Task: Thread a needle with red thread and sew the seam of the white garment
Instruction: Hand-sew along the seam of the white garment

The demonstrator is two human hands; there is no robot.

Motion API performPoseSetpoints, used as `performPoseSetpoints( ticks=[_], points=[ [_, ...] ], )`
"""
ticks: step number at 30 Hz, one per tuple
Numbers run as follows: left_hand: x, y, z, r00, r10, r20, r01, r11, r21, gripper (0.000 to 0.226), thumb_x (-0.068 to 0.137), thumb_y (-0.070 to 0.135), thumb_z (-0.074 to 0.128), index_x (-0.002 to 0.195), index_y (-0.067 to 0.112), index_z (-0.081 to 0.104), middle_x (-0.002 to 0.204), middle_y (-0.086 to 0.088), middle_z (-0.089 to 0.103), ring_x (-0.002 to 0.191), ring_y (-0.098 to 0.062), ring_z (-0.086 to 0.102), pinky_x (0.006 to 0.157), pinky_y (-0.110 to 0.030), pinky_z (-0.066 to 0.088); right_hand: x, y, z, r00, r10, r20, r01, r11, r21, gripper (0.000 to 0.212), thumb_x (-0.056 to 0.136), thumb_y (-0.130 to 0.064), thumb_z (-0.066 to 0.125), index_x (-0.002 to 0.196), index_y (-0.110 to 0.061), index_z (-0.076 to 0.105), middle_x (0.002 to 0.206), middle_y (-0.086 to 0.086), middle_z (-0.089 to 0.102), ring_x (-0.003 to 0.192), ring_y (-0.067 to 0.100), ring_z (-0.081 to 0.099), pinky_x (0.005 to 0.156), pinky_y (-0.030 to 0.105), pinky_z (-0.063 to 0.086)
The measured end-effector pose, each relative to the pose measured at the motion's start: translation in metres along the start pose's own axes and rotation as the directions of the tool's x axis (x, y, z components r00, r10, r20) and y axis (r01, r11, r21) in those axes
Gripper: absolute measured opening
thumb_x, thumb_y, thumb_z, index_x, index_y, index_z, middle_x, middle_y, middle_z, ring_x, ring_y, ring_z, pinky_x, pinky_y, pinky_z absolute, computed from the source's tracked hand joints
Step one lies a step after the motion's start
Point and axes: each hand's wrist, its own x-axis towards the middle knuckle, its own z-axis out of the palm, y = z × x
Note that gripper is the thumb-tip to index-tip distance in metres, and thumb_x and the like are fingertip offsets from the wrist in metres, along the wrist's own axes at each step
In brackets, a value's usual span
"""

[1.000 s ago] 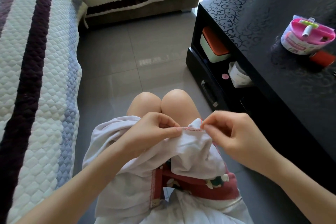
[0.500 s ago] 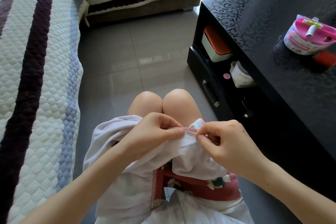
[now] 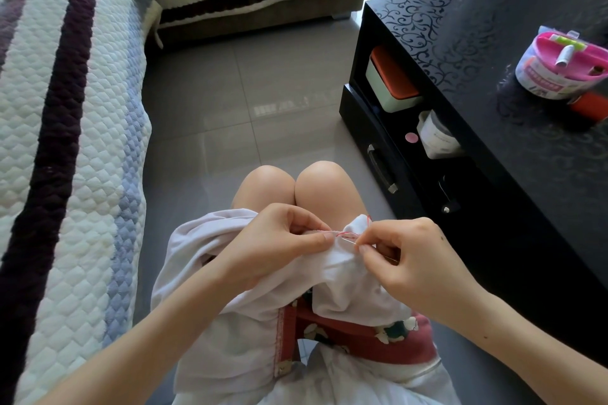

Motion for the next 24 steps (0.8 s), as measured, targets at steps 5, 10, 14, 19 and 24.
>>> performPoseSetpoints(
  ticks=[5,10,14,19,24],
  points=[
    [-0.0011,0.0013,0.0005,1.0,0.01,0.004,-0.01,1.0,0.002,0.012,0.087,0.016,0.07,0.088,0.006,0.075,0.088,-0.011,0.075,0.083,-0.013,0.068,0.086,-0.038,0.055,0.0002,-0.001,0.0001,1.0,0.004,-0.002,-0.004,1.0,0.003,0.017,0.077,-0.018,0.057,0.062,-0.015,0.064,0.043,-0.013,0.035,0.043,0.013,0.038,0.047,0.014,0.028],
    [-0.0034,0.003,0.0004,1.0,0.014,0.003,-0.014,1.0,0.027,0.011,0.086,0.018,0.07,0.087,0.008,0.076,0.088,-0.01,0.075,0.085,-0.015,0.069,0.088,-0.041,0.054,0.001,-0.0016,0.0016,1.0,0.018,0.013,-0.018,1.0,0.003,0.017,0.076,-0.02,0.056,0.063,-0.016,0.064,0.042,-0.015,0.039,0.042,0.01,0.037,0.049,0.012,0.027],
    [-0.0045,0.0036,0.0006,1.0,0.031,-0.002,-0.031,0.997,0.073,0.01,0.086,0.019,0.07,0.086,0.011,0.076,0.085,-0.008,0.075,0.078,-0.009,0.066,0.084,-0.04,0.055,0.0011,-0.0023,0.0024,1.0,0.024,0.02,-0.024,1.0,-0.015,0.017,0.076,-0.022,0.055,0.063,-0.016,0.064,0.041,-0.016,0.037,0.042,0.008,0.036,0.049,0.013,0.025],
    [-0.0045,0.0042,0.0011,0.997,0.076,0.007,-0.076,0.989,0.128,0.008,0.086,0.019,0.071,0.083,0.015,0.076,0.08,-0.002,0.075,0.074,-0.003,0.064,0.074,-0.028,0.053,0.0019,-0.0059,0.0035,0.999,0.005,0.046,-0.003,0.999,-0.047,0.015,0.075,-0.022,0.056,0.063,-0.016,0.064,0.044,-0.02,0.034,0.042,0.005,0.034,0.048,0.02,0.03],
    [-0.0044,0.0033,0.0026,0.983,0.182,-0.006,-0.175,0.955,0.24,0.007,0.085,0.016,0.072,0.079,0.018,0.075,0.075,0.005,0.074,0.072,0.001,0.063,0.07,-0.02,0.051,0.0053,-0.0087,0.0056,0.997,-0.008,0.072,0.015,0.996,-0.093,0.016,0.075,-0.02,0.057,0.062,-0.014,0.064,0.046,-0.02,0.028,0.042,0.003,0.03,0.048,0.021,0.03]
  ],
)
